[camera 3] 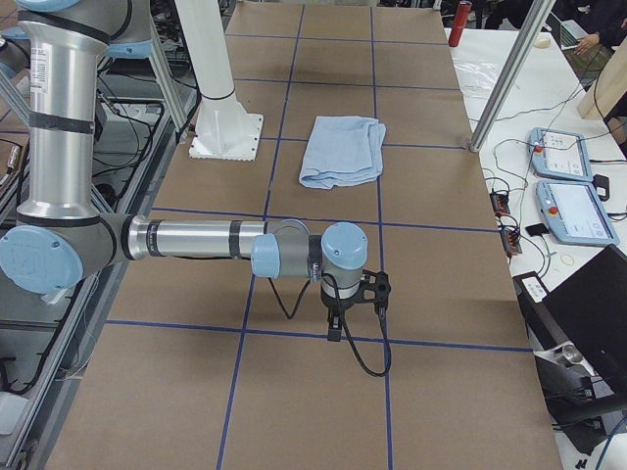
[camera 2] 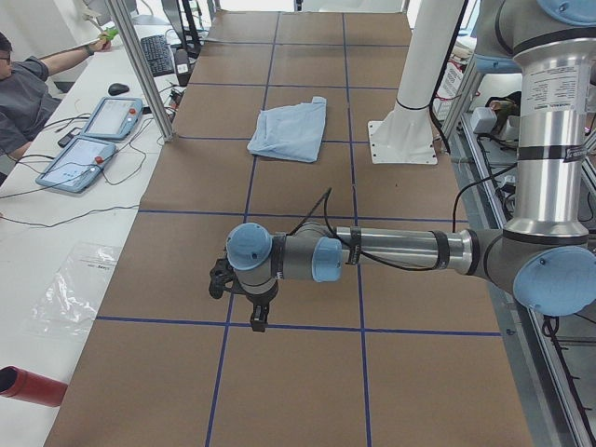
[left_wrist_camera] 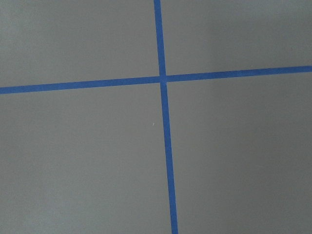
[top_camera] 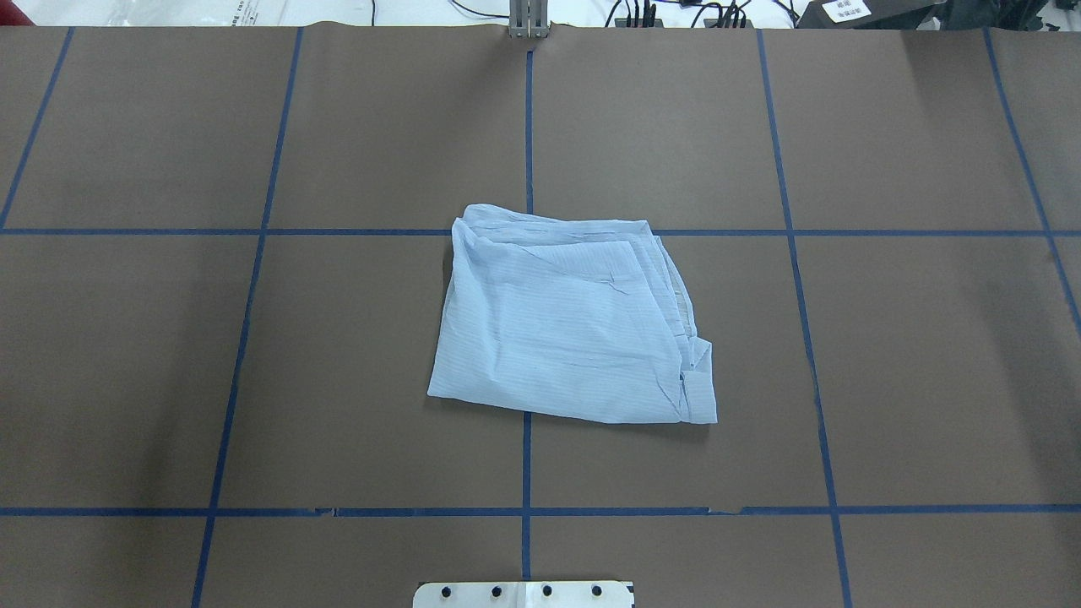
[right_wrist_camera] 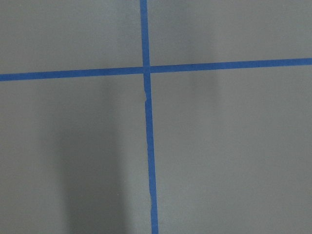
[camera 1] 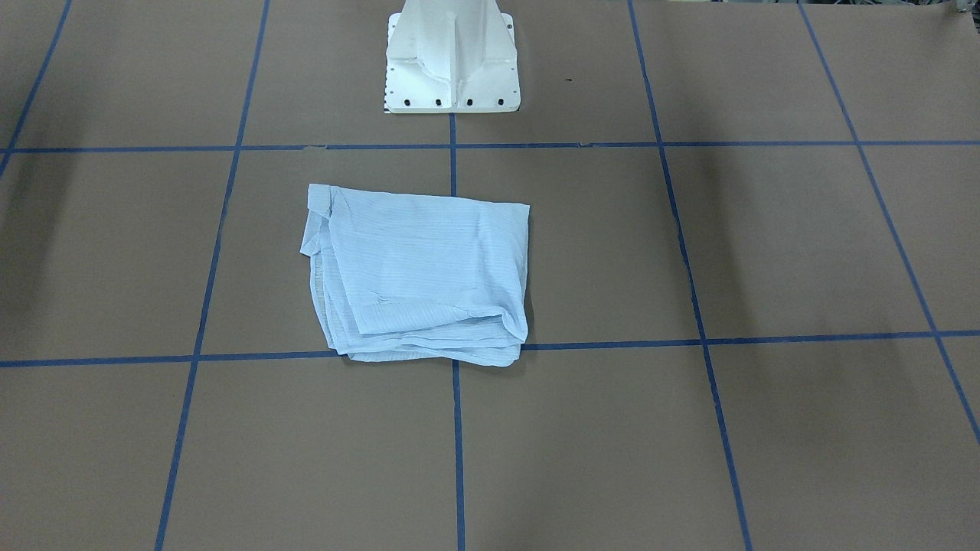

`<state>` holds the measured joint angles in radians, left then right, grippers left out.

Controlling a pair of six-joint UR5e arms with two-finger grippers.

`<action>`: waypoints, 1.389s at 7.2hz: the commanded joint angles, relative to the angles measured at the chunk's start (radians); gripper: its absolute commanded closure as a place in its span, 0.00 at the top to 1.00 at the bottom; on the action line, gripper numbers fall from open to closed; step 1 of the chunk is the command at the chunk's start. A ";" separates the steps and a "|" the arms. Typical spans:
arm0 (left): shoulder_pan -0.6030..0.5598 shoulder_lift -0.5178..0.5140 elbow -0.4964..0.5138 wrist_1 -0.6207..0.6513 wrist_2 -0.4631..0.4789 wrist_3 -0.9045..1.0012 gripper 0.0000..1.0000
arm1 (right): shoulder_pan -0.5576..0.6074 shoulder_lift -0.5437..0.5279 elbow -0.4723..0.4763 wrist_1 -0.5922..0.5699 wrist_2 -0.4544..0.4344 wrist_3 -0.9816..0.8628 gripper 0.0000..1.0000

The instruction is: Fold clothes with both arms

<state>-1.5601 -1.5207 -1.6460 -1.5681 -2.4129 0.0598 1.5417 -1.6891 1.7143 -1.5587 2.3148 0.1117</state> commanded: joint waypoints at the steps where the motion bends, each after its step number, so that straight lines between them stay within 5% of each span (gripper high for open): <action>1: 0.000 0.000 0.002 -0.001 0.000 0.000 1.00 | -0.002 -0.003 0.001 0.002 -0.001 -0.003 1.00; 10: 0.000 -0.001 0.002 -0.003 0.000 0.000 1.00 | -0.002 -0.007 -0.009 0.003 -0.001 -0.055 1.00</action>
<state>-1.5601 -1.5217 -1.6445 -1.5706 -2.4130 0.0598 1.5394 -1.6965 1.7068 -1.5572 2.3139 0.0568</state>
